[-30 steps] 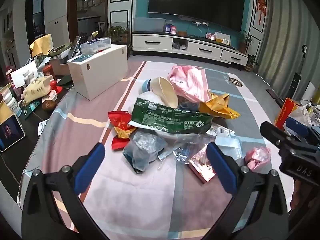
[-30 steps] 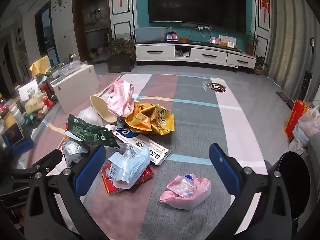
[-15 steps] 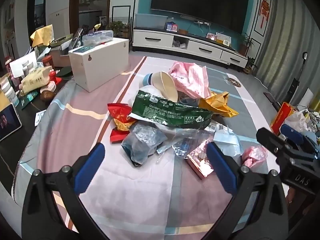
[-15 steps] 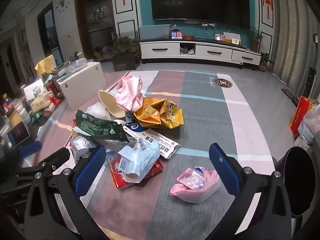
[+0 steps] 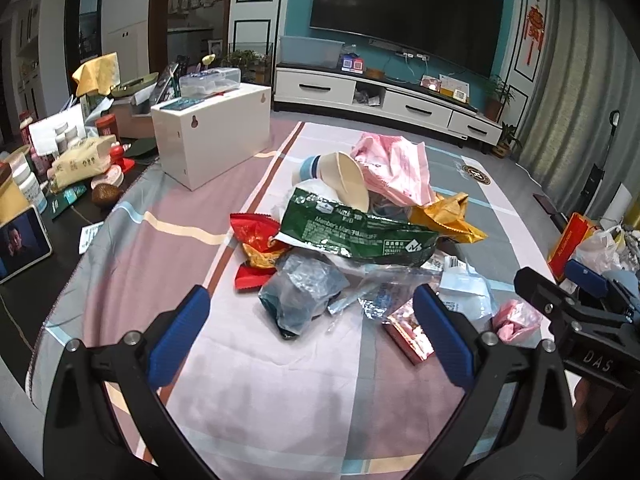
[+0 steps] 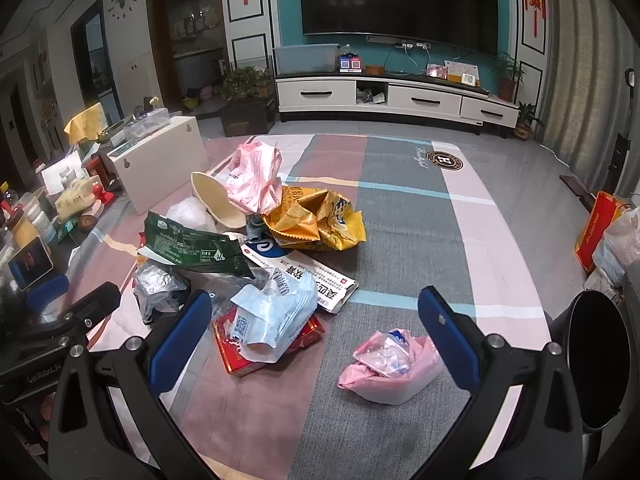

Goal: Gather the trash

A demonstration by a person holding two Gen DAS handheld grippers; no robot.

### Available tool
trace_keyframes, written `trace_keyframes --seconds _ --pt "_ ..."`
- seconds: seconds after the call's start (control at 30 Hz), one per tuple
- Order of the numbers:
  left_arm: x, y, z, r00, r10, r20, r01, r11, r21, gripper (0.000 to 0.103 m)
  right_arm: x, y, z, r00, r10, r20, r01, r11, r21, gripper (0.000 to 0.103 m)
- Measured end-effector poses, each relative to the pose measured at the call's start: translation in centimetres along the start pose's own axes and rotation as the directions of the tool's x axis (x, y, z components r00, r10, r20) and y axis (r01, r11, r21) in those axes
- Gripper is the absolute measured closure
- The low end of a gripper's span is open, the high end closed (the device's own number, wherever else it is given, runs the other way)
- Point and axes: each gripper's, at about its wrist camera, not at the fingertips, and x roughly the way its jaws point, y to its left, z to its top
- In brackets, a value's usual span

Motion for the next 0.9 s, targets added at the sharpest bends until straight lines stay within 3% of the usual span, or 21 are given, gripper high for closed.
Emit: trace_keyframes --seconds 0.2,0.47,0.63,0.9 --pt "0.3 0.2 0.0 0.999 -0.039 -0.033 0.038 0.999 -0.021 0.002 0.1 0.1 -0.1 1.000 -0.004 -0.001 0.004 1.000 -0.005 0.003" --pt "0.0 0.0 -0.1 0.999 -0.037 -0.025 0.037 0.999 -0.010 0.002 0.0 -0.2 -0.1 1.000 -0.006 0.004 0.006 1.000 0.010 0.002" --pt "-0.5 -0.4 -0.1 1.000 -0.001 0.000 0.001 1.000 0.018 0.002 -0.1 -0.2 0.0 1.000 -0.004 0.004 0.004 1.000 0.006 0.003" --pt "-0.7 -0.1 0.0 0.999 -0.044 -0.004 0.044 0.999 -0.002 0.002 -0.3 -0.1 -0.1 1.000 -0.001 0.002 0.001 1.000 0.003 0.002"
